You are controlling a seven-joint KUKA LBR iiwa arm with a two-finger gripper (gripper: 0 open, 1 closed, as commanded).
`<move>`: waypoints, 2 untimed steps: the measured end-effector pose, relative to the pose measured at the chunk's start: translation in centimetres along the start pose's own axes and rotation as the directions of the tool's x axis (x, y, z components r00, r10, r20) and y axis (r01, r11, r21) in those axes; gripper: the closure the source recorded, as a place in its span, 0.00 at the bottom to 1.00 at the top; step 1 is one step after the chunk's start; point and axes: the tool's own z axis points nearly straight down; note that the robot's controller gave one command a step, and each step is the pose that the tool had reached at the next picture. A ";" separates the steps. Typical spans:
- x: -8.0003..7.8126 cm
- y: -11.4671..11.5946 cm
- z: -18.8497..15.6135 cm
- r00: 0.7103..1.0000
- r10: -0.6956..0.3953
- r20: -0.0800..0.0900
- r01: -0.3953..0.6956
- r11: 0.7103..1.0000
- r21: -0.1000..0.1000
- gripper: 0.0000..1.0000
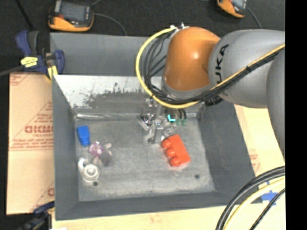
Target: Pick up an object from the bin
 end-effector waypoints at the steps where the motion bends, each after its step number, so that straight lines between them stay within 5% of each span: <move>1: -0.3 8.4 9.8 0.987 -0.163 0.001 0.163 0.987 0.000 0.00; 2: 6.2 12.7 11.9 0.986 -0.169 0.000 0.169 0.986 -0.002 0.00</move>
Offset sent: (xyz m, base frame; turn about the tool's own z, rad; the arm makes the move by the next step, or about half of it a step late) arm 0.0028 0.0824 -0.0948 -0.1606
